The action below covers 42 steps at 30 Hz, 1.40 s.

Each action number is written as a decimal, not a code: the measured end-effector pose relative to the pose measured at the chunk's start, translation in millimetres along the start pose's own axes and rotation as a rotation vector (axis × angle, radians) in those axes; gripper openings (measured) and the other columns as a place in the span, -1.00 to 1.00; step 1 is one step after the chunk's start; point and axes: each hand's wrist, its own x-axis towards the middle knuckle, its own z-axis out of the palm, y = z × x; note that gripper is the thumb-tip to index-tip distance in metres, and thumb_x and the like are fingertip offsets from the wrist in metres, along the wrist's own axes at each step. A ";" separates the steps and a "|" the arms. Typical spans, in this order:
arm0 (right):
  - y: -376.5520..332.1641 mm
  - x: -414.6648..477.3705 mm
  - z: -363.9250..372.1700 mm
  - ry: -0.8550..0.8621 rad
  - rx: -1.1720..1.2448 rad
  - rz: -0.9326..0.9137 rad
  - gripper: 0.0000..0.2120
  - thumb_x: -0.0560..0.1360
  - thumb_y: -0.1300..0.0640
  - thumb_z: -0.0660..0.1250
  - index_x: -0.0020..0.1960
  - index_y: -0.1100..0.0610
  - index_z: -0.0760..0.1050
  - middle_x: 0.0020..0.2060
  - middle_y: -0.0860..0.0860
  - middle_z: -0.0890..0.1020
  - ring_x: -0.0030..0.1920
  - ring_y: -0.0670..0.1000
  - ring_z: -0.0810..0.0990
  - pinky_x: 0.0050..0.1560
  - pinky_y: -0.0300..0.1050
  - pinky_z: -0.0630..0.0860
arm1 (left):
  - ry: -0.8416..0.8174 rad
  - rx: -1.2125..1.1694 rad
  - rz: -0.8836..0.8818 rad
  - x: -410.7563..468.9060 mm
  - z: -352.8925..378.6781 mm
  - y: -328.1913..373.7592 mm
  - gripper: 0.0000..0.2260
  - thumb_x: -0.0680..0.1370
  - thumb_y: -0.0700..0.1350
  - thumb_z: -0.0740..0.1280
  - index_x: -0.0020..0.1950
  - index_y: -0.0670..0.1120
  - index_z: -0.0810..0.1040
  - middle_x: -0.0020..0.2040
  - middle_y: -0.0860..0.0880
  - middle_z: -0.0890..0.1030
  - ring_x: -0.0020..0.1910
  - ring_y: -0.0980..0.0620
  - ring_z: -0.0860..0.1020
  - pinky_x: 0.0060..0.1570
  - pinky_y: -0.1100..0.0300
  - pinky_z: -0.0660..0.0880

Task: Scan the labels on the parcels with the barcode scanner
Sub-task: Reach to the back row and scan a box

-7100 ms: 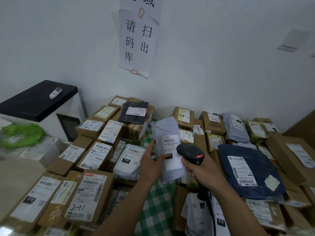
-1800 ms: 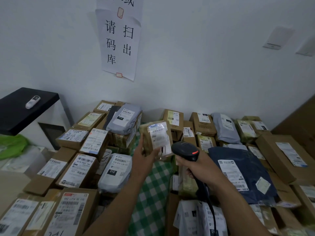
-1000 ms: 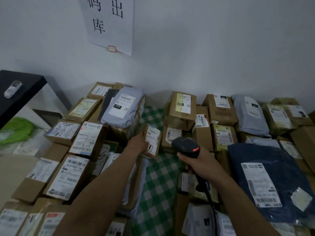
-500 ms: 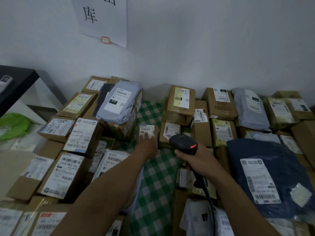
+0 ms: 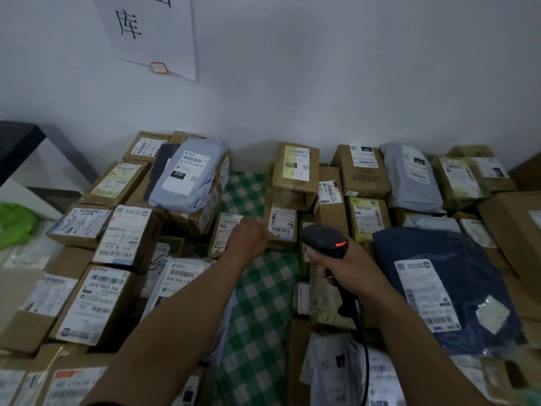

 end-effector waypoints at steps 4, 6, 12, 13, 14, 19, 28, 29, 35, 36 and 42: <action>-5.2 1.7 -5.6 0.047 0.053 0.009 -0.76 0.58 0.04 0.48 0.22 -0.06 0.58 -0.06 0.09 0.73 -0.23 -0.02 0.62 -0.19 -0.09 0.57 | 0.349 -0.732 -0.067 19.7 -35.5 33.9 -0.69 0.73 0.02 0.18 0.23 -0.19 0.51 0.11 -0.11 0.57 0.04 -0.06 0.52 0.02 0.07 0.46; -5.8 1.6 -9.5 0.047 0.057 0.012 -0.74 0.58 0.03 0.47 0.25 -0.06 0.58 -0.06 0.05 0.72 -0.20 -0.02 0.62 -0.18 -0.10 0.57 | 0.322 -1.042 -0.235 31.3 -60.6 51.3 -0.58 0.69 0.12 0.24 0.41 -0.14 0.39 0.26 -0.09 0.51 0.06 0.04 0.50 -0.07 0.18 0.41; 0.2 7.8 -22.2 0.088 0.098 0.029 -0.70 0.55 0.03 0.51 0.26 -0.07 0.58 -0.08 -0.01 0.74 -0.20 -0.05 0.66 -0.21 -0.16 0.56 | 0.033 -1.147 -0.374 81.2 -72.1 58.1 -0.51 0.66 0.12 0.30 0.54 -0.04 0.40 0.41 -0.11 0.55 0.29 -0.15 0.57 0.32 -0.07 0.52; 0.4 7.2 -23.1 0.092 0.103 0.029 -0.70 0.55 0.04 0.51 0.25 -0.06 0.58 -0.09 -0.02 0.74 -0.22 -0.08 0.67 -0.21 -0.16 0.56 | 0.042 -1.150 -0.387 83.9 -69.1 57.0 -0.58 0.67 0.06 0.30 0.50 -0.03 0.46 0.36 -0.10 0.59 0.23 -0.12 0.60 0.26 -0.03 0.57; 1.1 6.9 -24.1 0.094 0.106 0.027 -0.71 0.55 0.05 0.51 0.25 -0.05 0.58 -0.10 -0.03 0.74 -0.25 -0.11 0.67 -0.22 -0.17 0.56 | 0.071 -1.161 -0.393 85.8 -64.9 56.0 -0.63 0.68 0.01 0.30 0.47 -0.04 0.50 0.32 -0.10 0.61 0.18 -0.10 0.61 0.15 0.04 0.60; 1.9 1.0 -24.4 0.094 0.114 0.008 -0.73 0.54 0.03 0.51 0.21 -0.12 0.56 -0.05 -0.02 0.74 -0.17 -0.05 0.67 -0.16 -0.10 0.61 | 0.251 -1.342 -0.454 67.3 -48.2 52.6 -0.70 0.66 -0.14 0.34 0.40 -0.04 0.58 0.22 -0.04 0.65 0.08 -0.02 0.60 -0.18 0.29 0.50; 2.5 -16.2 -15.3 0.062 0.143 -0.018 -0.75 0.55 0.04 0.50 0.18 -0.16 0.56 -0.07 -0.05 0.74 -0.14 -0.05 0.65 -0.18 -0.13 0.55 | 0.115 -1.242 -0.240 28.0 -21.7 45.1 -0.42 0.52 -0.26 0.48 0.46 0.14 0.46 0.26 0.14 0.61 0.24 0.07 0.56 0.37 -0.02 0.48; 3.1 -17.0 -15.1 0.061 0.144 -0.016 -0.74 0.55 0.04 0.50 0.18 -0.17 0.56 -0.05 -0.06 0.74 -0.13 -0.05 0.65 -0.19 -0.15 0.55 | 0.109 -1.183 -0.210 29.3 -22.2 44.9 -0.43 0.51 -0.22 0.50 0.47 0.11 0.47 0.27 0.13 0.61 0.27 0.05 0.56 0.38 -0.07 0.49; 8.7 -11.0 -17.6 0.058 0.165 0.008 -0.72 0.54 0.04 0.52 0.22 -0.12 0.59 -0.04 -0.03 0.74 -0.12 -0.05 0.65 -0.16 -0.14 0.56 | 0.107 -1.263 -0.152 39.6 -40.4 46.5 -0.49 0.43 -0.05 0.62 0.23 0.01 0.42 0.18 0.03 0.58 0.09 0.03 0.63 -0.05 0.14 0.65; 9.0 -8.4 -18.4 0.064 0.166 0.015 -0.71 0.53 0.03 0.52 0.23 -0.11 0.59 -0.03 -0.03 0.74 -0.11 -0.04 0.65 -0.16 -0.14 0.56 | 0.053 -1.306 -0.131 41.8 -43.0 47.3 -0.52 0.44 -0.06 0.61 0.19 0.05 0.39 0.19 0.02 0.58 0.08 0.02 0.64 -0.09 0.17 0.65; 15.2 0.0 -20.7 0.073 0.176 0.033 -0.70 0.52 0.01 0.52 0.23 -0.12 0.58 -0.02 -0.02 0.74 -0.11 -0.04 0.66 -0.14 -0.15 0.58 | -0.010 -1.484 -0.112 49.8 -36.7 47.3 -0.44 0.48 -0.15 0.56 0.31 -0.02 0.29 0.30 -0.10 0.56 0.10 -0.05 0.67 -0.11 0.16 0.66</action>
